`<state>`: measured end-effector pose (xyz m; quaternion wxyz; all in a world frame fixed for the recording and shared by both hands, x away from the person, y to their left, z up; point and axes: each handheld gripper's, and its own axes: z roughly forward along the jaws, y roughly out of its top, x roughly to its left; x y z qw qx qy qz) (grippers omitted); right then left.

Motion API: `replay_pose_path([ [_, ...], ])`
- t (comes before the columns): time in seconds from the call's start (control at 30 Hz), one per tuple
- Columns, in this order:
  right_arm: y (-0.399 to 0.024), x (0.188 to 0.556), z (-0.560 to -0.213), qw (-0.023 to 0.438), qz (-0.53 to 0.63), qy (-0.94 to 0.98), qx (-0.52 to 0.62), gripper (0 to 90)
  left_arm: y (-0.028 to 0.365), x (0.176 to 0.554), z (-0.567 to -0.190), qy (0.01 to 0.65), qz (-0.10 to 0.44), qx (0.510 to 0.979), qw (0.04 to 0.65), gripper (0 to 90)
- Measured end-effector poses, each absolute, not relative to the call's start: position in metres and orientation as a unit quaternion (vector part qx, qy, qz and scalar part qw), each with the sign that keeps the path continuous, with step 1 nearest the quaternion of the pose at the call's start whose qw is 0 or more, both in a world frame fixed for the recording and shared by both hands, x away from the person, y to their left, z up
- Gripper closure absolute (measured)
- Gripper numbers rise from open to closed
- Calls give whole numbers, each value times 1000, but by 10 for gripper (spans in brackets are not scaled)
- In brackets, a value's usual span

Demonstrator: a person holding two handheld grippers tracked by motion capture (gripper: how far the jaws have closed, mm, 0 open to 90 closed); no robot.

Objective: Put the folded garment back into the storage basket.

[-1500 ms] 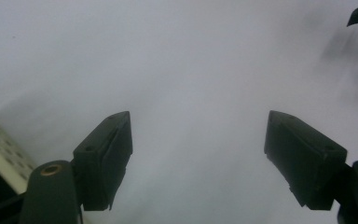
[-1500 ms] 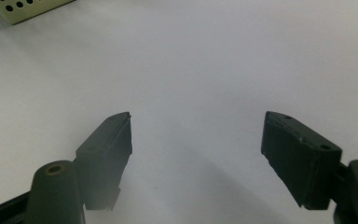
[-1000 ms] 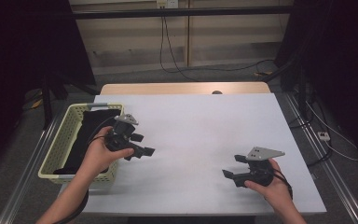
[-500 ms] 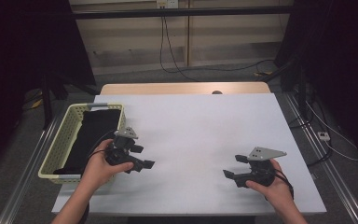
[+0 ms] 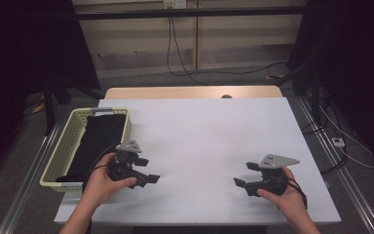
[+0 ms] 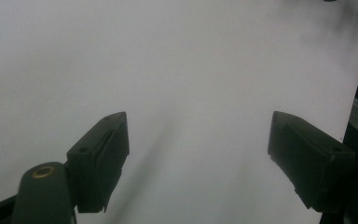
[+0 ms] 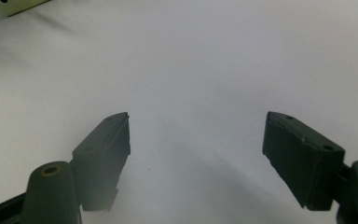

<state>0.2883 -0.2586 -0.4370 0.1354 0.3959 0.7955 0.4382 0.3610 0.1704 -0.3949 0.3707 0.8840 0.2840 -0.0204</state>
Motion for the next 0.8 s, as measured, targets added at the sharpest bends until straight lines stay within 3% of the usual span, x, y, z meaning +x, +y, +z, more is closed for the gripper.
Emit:
replay_pose_path([
  [0.8,-260,286,-437,143,429,799,395,239,188,348,-406,291,-33,879,377,203],
])
